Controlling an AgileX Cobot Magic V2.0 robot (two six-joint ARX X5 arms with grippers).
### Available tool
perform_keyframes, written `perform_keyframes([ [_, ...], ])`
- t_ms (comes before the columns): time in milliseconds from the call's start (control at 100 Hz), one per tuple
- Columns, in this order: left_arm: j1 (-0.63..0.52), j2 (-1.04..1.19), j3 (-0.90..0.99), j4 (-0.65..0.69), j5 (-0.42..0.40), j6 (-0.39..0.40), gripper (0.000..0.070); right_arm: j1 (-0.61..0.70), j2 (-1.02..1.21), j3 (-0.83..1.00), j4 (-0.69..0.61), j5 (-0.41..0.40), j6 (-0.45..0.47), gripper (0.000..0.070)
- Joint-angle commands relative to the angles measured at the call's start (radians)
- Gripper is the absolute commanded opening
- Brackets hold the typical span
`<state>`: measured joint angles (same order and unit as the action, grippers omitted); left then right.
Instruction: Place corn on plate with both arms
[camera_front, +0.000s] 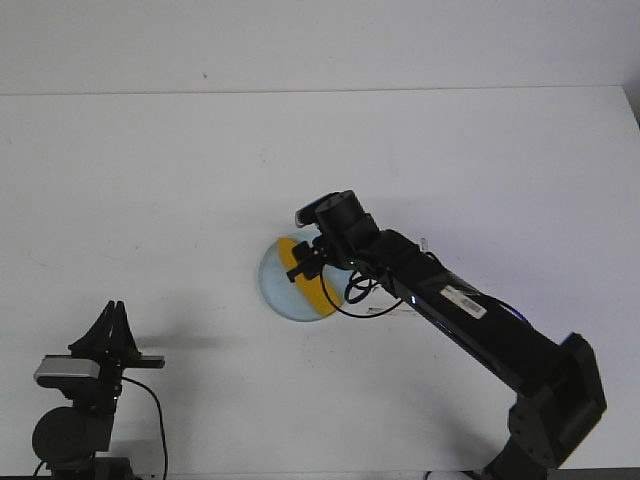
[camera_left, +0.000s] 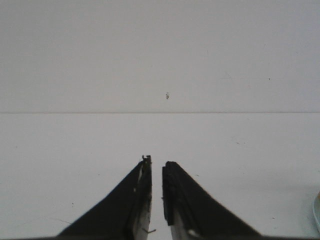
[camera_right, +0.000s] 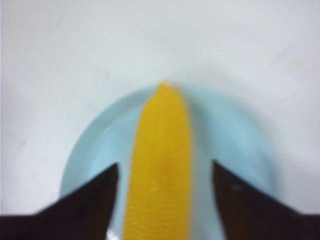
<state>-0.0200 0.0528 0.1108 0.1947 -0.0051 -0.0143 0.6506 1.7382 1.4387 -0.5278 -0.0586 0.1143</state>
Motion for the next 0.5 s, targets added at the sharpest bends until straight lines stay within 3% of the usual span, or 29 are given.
perform_keyframes([
  [0, 0.000, -0.002, -0.002, 0.015, -0.003, -0.001, 0.0042, 0.018, -0.016, 0.022, 0.000, 0.092, -0.042, 0.0052],
  [110, 0.000, -0.002, -0.002, 0.015, -0.003, -0.001, 0.0042, 0.017, -0.065, 0.014, 0.004, 0.171, -0.061, 0.0029],
  [290, 0.000, -0.002, -0.002, 0.015, -0.003, -0.001, 0.0042, -0.005, -0.166, -0.070, 0.021, 0.172, -0.110, 0.0014],
  [490, 0.000, -0.002, -0.002, 0.015, -0.003, -0.001, 0.0042, -0.058, -0.343, -0.344, 0.151, 0.163, -0.119, 0.0014],
])
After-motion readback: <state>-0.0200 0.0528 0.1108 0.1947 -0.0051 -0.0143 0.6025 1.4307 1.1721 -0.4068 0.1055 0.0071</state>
